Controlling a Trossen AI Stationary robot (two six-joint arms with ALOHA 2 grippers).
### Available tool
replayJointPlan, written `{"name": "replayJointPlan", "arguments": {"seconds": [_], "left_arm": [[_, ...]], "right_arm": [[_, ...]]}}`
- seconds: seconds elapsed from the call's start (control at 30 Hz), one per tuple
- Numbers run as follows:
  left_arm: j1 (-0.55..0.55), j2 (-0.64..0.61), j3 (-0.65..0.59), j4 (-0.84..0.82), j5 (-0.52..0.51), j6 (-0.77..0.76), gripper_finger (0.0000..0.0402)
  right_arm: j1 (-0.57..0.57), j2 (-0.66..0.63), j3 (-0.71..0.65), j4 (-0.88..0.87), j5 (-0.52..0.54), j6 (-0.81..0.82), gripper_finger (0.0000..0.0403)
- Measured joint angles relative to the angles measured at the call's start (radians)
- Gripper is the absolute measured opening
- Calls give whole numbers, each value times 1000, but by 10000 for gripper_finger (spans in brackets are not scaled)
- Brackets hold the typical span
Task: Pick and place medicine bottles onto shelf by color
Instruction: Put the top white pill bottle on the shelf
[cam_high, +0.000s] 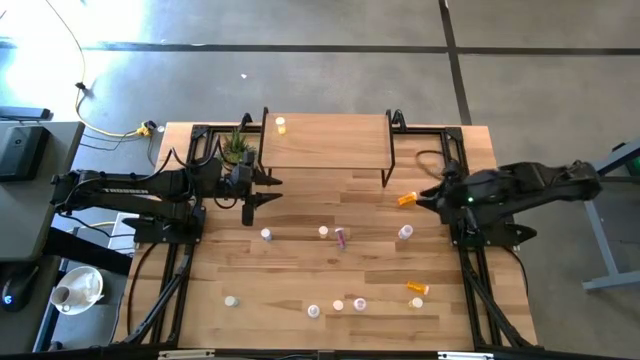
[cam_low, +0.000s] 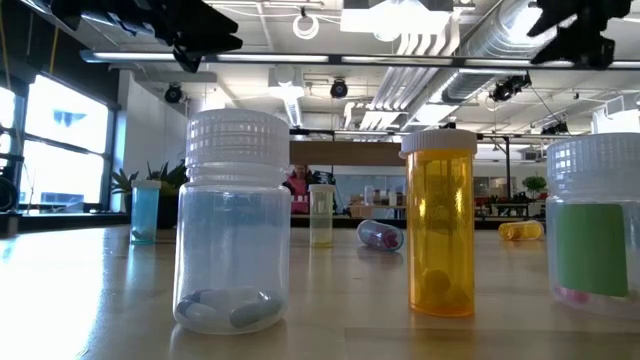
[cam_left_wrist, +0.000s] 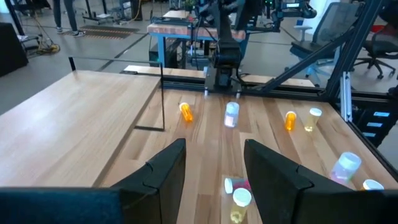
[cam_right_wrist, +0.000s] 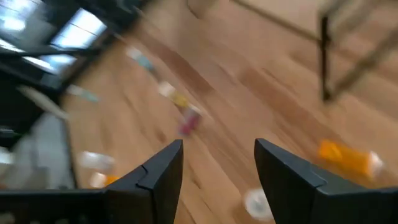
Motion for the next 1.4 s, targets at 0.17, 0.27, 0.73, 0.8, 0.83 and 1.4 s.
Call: {"name": "replayJointPlan", "arguments": {"seconds": [0.17, 0.27, 0.73, 0.8, 0.83, 1.4], "left_arm": [[0, 0, 0, 0, 0, -15, 152], [0, 0, 0, -1, 0, -18, 152], [0, 0, 0, -46, 0, -40, 152], [0, 0, 0, -47, 0, -40, 152], [0, 0, 0, -47, 0, -40, 152], [0, 0, 0, -47, 0, -40, 152]], "right_arm": [[0, 103, -6, -103, -36, 109, 189], [0, 166, -16, -127, -56, 167, 189], [0, 423, -17, -138, -116, 317, 189], [0, 458, -17, -137, -125, 321, 189], [0, 474, -17, -137, -132, 321, 189], [0, 667, -19, -70, -199, 321, 189]]}}
